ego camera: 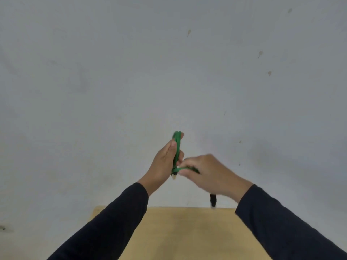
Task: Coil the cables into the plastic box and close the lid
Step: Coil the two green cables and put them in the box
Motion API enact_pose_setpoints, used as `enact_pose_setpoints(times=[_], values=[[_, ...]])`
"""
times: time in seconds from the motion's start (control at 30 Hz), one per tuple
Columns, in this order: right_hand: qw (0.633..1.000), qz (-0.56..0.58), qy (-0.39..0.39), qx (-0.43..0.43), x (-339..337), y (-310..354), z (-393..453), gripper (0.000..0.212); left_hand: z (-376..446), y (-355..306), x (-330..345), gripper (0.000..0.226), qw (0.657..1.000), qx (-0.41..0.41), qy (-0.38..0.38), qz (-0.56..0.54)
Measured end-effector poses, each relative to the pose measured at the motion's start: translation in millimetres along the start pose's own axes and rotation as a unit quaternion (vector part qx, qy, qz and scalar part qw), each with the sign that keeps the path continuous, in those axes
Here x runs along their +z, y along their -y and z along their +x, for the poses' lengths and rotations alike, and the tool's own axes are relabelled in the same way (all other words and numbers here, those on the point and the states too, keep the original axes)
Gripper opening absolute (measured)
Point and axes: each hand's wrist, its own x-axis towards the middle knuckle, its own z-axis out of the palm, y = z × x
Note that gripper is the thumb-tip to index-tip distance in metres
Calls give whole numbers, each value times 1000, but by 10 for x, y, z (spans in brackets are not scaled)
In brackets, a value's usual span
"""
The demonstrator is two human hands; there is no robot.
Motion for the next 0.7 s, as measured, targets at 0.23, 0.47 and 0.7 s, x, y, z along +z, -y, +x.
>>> enact_pose_setpoints(times=[0.23, 0.47, 0.7], values=[[989, 111, -102, 1, -316, -251, -5, 33, -213, -101, 91, 34, 979, -36, 180, -86], [968, 217, -121, 43, -205, -339, -48, 19, -192, -166, -17, 46, 992, -53, 88, -67], [982, 158, -64, 79, -175, -326, -78, 31, -187, -116, -2, 30, 996, 0, -54, -71]])
